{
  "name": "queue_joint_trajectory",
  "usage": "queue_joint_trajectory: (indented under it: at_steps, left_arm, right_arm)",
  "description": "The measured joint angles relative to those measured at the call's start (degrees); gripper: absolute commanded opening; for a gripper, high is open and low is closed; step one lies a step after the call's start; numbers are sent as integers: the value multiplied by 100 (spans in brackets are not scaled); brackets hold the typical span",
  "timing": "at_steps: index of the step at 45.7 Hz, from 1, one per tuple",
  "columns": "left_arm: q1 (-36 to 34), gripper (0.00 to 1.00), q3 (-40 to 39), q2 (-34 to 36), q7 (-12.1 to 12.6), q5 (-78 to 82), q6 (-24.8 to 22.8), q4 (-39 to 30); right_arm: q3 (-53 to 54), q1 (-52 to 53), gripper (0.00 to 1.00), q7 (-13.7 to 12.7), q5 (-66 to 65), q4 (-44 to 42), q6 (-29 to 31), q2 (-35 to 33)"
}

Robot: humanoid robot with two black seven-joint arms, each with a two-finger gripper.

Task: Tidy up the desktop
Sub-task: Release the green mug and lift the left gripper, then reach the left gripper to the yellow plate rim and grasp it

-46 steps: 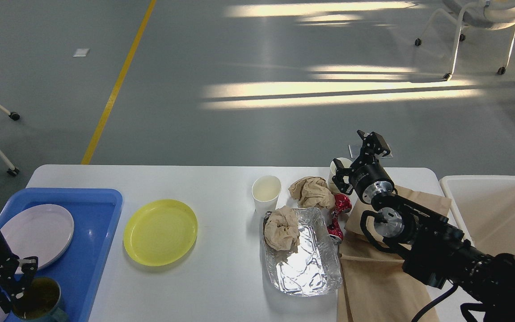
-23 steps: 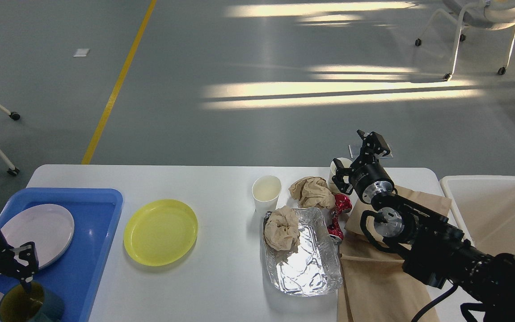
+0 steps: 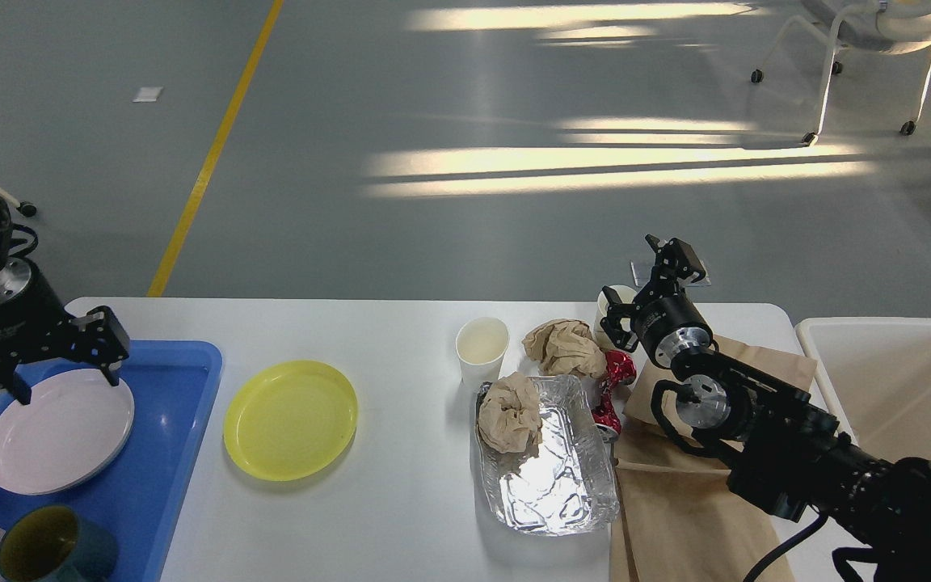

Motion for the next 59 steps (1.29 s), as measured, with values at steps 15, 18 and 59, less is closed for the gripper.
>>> queue_joint_trajectory:
  at_steps: [15, 18, 59]
  left_arm:
    - [-105, 89, -171, -1217, 22, -245, 0, 0]
    - [0, 89, -202, -1354, 29, -391, 0, 0]
    - [1704, 89, -1080, -1452, 95, -574, 2486, 4]
  right_arm:
    - [0, 0, 100, 0, 0, 0, 0, 0]
    - [0, 0, 100, 0, 0, 0, 0, 0]
    - [0, 0, 100, 0, 0, 0, 0, 0]
